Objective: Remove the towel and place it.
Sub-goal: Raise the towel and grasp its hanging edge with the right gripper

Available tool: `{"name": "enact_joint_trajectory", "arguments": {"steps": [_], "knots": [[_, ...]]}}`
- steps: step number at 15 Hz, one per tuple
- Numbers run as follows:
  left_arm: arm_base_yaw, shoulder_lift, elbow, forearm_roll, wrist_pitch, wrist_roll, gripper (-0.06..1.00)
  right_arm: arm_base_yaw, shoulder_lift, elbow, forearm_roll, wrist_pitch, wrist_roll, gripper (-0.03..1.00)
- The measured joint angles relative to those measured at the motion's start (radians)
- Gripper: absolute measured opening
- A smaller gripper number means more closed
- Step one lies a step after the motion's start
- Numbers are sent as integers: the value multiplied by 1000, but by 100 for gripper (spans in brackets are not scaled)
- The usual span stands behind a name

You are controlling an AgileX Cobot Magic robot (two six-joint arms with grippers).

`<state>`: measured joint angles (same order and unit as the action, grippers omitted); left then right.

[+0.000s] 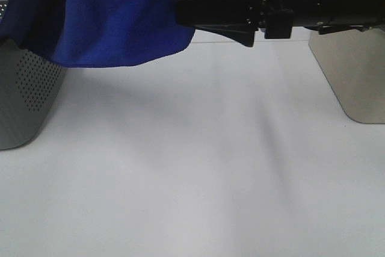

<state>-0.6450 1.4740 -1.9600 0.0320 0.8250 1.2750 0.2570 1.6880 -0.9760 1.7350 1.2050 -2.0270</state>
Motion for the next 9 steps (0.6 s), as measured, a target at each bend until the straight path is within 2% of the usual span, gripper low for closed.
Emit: {"name": "enact_joint_trajectory", "arguments": {"steps": [3,6,7,9], "knots": [[0,0,0,-2,0,1,0,102,21,-36,-27,0,14,78],[0,0,0,-2,0,3,0,112,21,-36,-29,3,16,73],[0,0,0,-2,0,3,0,112,21,-37,-30,-8,17,66],[0,0,0,-2,0,4,0,112,21,-37,-37,-66,20,42]]}}
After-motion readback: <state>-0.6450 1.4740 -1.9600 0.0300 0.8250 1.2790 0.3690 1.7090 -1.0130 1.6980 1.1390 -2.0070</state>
